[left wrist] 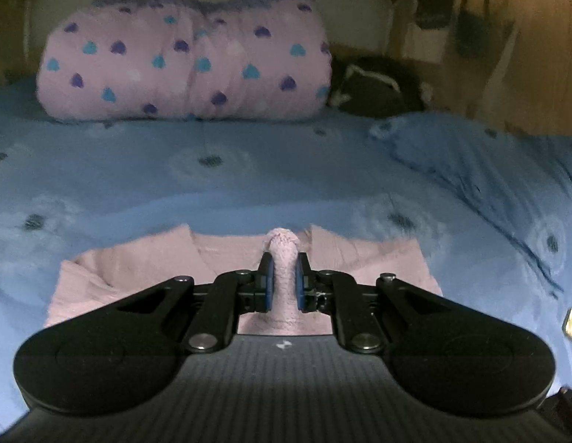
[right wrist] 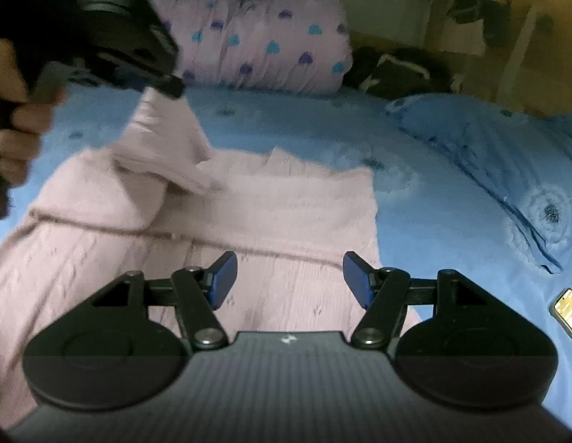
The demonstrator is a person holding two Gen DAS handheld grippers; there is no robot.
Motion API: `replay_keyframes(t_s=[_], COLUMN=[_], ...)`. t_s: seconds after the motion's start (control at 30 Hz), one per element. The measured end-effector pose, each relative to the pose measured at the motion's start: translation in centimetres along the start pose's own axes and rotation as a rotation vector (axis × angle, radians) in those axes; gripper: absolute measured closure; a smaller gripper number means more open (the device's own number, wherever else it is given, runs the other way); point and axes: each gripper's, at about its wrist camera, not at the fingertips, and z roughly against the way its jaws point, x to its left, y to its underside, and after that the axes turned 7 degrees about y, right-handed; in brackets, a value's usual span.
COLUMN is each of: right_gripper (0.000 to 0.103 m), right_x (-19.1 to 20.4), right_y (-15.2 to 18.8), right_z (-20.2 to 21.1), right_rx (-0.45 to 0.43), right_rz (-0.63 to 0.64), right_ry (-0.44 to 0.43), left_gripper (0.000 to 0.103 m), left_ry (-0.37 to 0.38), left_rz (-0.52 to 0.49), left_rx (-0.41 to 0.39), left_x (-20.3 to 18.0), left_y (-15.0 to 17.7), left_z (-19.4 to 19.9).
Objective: Fold small clothes
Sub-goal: 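Lay the lifted edge over the cardigan body and open the left tool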
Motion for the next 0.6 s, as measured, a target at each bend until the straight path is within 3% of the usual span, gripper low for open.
replay_keyframes(t_s=[0.13, 0.27, 0.37, 0.53, 0.6], right_gripper=[0.038, 0.038, 0.038, 0.038, 0.038], right_x=[-0.3, -0.8, -1.1, -0.8, 0.0], right_y=[0.0, 0.1, 0.3, 0.2, 0.0], right_z=[-0.5, -0.9, -0.9, -1.5, -1.5], right_rx=[0.017, 0.036, 0.055, 0.102, 0.093], right_rz=[0.005, -0.024, -0.06, -0.14, -0.093], right_ry=[0.001, 0.002, -0.046, -0.182, -0.21], left_gripper=[0.088, 0.088, 0.086, 0.07, 0.056], left_ry=[0.032, 0.046, 0.044, 0.026, -0.003], left_rz=[-0.049, -0.059, -0.031, 0.035, 0.023], left_rx=[0.043, 0.065, 0.084, 0.095, 0.083], left_x=[-0.5, -0.1, 1.1, 4.1, 4.9], left_y=[0.8, 1.2, 1.6, 2.1, 2.2], left_z=[-0.9, 1.1, 2.8, 5.8, 6.9])
